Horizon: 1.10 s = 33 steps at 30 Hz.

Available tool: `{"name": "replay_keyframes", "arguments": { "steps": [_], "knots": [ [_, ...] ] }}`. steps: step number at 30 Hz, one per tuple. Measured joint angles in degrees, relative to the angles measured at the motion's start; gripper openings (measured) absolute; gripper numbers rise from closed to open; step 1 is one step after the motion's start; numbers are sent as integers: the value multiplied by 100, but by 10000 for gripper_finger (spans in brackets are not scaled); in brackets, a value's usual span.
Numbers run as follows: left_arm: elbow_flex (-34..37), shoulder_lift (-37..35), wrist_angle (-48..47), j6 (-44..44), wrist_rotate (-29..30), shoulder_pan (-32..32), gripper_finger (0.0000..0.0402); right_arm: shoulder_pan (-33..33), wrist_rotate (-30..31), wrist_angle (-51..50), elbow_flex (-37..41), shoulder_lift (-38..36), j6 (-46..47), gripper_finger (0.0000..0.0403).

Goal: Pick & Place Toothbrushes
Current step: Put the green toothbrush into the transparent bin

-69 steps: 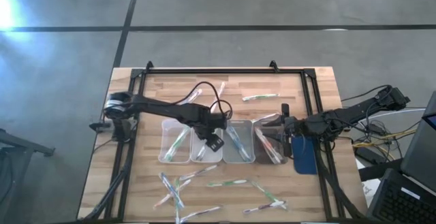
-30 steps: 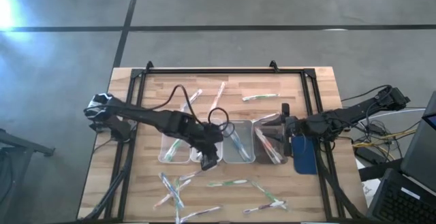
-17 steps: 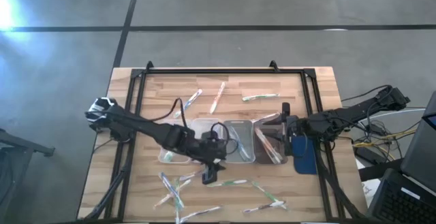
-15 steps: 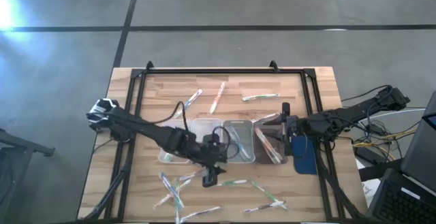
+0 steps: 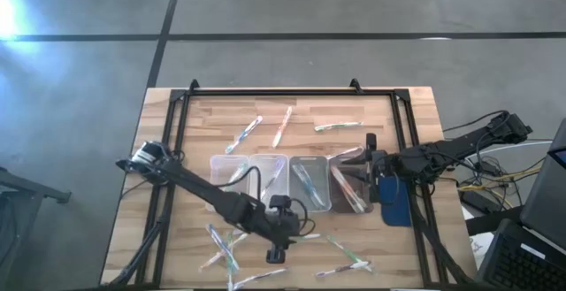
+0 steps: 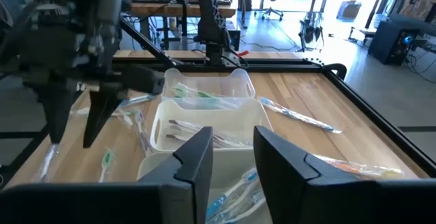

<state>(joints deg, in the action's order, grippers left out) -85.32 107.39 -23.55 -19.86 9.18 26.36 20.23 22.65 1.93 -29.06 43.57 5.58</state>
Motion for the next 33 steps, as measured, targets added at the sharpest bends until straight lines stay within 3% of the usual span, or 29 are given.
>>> {"name": "replay_keyframes", "arguments": {
  "steps": [6, 20, 33],
  "knots": [
    [-27, 334, -8, 184, 591, 39, 181, 0, -2, 2, 4, 4, 0, 77],
    [-80, 802, 120, 199, 584, 52, 181, -2, -7, -4, 15, 7, -2, 44],
    [-68, 1260, 303, -13, 572, 78, 181, -2, -7, -2, 24, 15, -2, 71]
  ]
}}
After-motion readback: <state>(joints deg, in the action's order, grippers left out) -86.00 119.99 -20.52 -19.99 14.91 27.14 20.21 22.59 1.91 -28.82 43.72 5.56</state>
